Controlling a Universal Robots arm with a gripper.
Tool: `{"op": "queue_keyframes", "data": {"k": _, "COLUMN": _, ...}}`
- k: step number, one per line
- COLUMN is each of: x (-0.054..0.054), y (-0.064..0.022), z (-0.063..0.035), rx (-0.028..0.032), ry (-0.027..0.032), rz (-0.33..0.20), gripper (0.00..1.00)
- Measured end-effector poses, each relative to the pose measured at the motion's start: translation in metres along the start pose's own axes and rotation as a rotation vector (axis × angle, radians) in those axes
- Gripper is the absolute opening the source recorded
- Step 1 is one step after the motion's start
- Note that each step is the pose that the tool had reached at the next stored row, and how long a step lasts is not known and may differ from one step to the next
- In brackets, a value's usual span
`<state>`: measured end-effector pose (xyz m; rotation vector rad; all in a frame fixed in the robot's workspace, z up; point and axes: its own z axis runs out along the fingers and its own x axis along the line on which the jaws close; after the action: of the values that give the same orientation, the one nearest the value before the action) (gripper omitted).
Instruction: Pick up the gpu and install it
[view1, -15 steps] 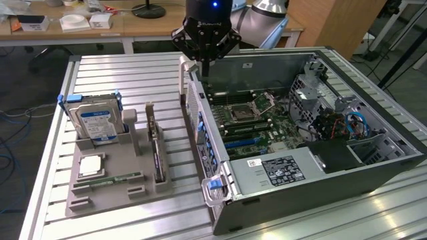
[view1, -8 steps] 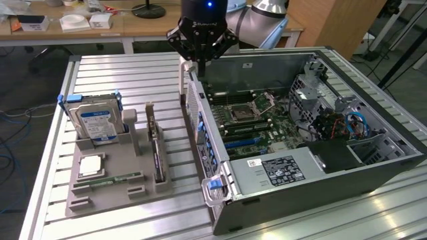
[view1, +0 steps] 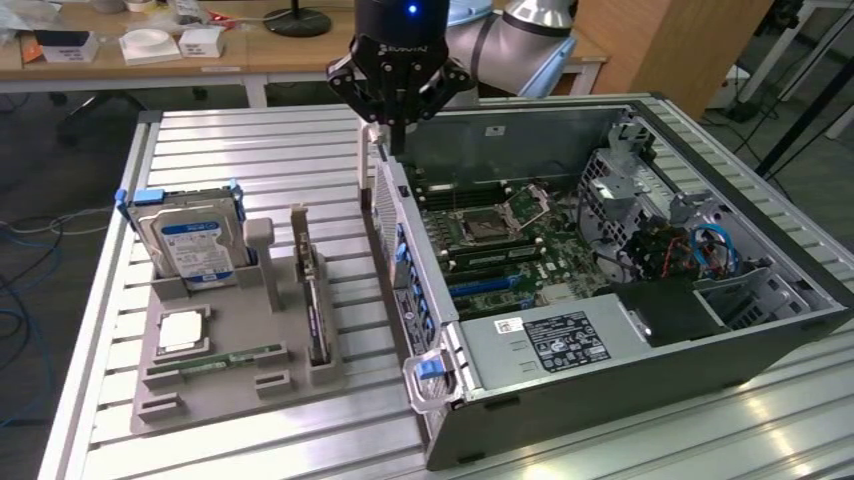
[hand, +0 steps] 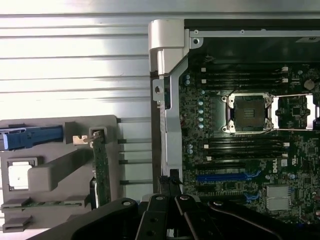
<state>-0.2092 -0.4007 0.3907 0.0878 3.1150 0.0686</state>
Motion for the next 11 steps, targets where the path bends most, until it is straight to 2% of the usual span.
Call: {"op": "queue_keyframes", "data": {"k": 11, "x": 0.016, "y": -0.0042, "z": -0.0005, "rx": -0.0002, "ry": 0.0004, "rz": -0.01, "gripper": 0.11}}
